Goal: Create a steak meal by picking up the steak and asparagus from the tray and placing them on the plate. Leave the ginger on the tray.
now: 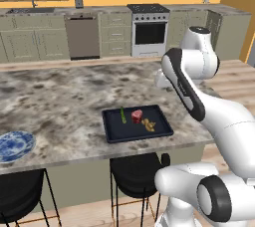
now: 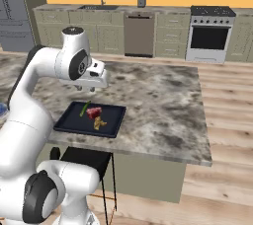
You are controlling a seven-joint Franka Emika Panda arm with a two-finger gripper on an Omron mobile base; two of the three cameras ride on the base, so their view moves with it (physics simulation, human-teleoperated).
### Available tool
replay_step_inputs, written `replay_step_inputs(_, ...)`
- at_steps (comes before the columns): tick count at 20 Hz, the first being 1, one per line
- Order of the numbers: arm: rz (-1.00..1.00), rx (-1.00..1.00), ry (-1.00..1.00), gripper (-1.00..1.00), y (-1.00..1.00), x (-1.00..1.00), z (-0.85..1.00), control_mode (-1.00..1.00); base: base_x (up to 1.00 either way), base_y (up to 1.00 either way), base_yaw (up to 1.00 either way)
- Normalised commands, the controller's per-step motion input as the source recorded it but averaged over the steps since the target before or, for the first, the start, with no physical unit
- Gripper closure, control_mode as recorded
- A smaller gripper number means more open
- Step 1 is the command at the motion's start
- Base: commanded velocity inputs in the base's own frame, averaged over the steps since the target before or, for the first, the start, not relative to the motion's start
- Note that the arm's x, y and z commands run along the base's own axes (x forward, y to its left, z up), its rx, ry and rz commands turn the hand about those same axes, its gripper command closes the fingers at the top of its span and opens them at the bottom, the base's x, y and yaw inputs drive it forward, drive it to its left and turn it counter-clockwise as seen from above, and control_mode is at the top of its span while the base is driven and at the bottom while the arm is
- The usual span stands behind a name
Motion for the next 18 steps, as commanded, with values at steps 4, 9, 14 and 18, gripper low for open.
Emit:
replay_step_inputs(4, 0.0, 0.0, 0.0, -1.0, 0.09, 0.0, -0.04, -1.0, 0.0, 0.0, 0.0)
replay_step_inputs(9, 0.0, 0.0, 0.0, -1.0, 0.23, 0.0, -0.07, -1.0, 0.0, 0.0, 0.0)
replay_step_inputs(14, 0.0, 0.0, -0.03, -1.0, 0.19, -0.12, -0.01, -1.0, 0.0, 0.0, 0.0)
replay_step_inputs(18, 0.0, 0.0, -0.02, -1.0, 0.01, -0.35, -0.01, -1.0, 0.0, 0.0, 0.0)
